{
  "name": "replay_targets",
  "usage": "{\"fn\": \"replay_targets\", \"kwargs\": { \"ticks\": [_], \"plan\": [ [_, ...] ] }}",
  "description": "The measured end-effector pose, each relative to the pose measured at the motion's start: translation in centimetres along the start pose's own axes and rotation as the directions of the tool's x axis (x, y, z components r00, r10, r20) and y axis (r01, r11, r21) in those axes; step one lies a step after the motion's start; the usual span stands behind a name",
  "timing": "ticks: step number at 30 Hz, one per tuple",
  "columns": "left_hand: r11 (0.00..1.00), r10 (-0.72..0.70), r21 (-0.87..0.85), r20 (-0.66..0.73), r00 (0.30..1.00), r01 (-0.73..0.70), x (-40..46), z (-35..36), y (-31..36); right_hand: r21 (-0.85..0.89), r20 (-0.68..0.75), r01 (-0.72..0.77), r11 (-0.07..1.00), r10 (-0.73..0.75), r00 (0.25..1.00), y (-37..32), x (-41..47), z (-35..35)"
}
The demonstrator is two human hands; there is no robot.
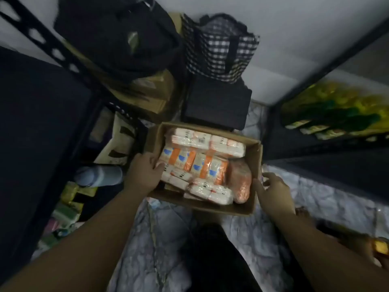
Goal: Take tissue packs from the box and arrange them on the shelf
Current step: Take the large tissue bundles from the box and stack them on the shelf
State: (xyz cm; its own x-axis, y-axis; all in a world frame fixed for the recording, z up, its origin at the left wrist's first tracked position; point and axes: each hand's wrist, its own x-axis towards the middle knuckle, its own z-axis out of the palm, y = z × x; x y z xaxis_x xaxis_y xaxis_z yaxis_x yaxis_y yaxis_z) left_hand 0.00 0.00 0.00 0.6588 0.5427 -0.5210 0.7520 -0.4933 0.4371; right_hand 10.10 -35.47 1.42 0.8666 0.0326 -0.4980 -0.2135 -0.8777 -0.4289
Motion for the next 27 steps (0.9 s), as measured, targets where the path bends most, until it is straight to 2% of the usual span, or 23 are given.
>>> {"fn": "replay_targets", "kwargs": {
  "ticks": [3, 8, 14, 21, 27],
  "plan": [
    [0.998, -0.034, 0.059, -0.019, 0.999, 0.035, 2.9, 2.1, -0.4, -0.04, -0.014, -0.087, 0.995, 0.087, 0.996, 1.6, 2.8, 1.7],
    [0.998, -0.043, 0.044, -0.065, 0.997, 0.046, 6.3, 4.5, -0.5, -0.045, 0.038, -0.192, 0.98, 0.193, 0.98, 2.6, 6.2, 3.4],
    [0.98, -0.12, -0.172, -0.125, 0.985, 0.098, 8.8, 5.3, -0.9, -0.015, 0.047, -0.317, 0.948, 0.318, 0.947, 2.9, 9.3, 5.2],
    [0.972, -0.129, -0.217, -0.148, 0.981, 0.095, 8.8, 5.1, -2.0, -0.04, 0.045, -0.311, 0.95, 0.313, 0.949, 2.7, 9.6, 4.9],
    [0.949, -0.187, -0.282, -0.147, 0.971, 0.14, 2.7, 3.9, -5.6, -0.111, 0.022, -0.191, 0.975, 0.195, 0.981, 0.3, 7.0, 2.9]
  ]
}}
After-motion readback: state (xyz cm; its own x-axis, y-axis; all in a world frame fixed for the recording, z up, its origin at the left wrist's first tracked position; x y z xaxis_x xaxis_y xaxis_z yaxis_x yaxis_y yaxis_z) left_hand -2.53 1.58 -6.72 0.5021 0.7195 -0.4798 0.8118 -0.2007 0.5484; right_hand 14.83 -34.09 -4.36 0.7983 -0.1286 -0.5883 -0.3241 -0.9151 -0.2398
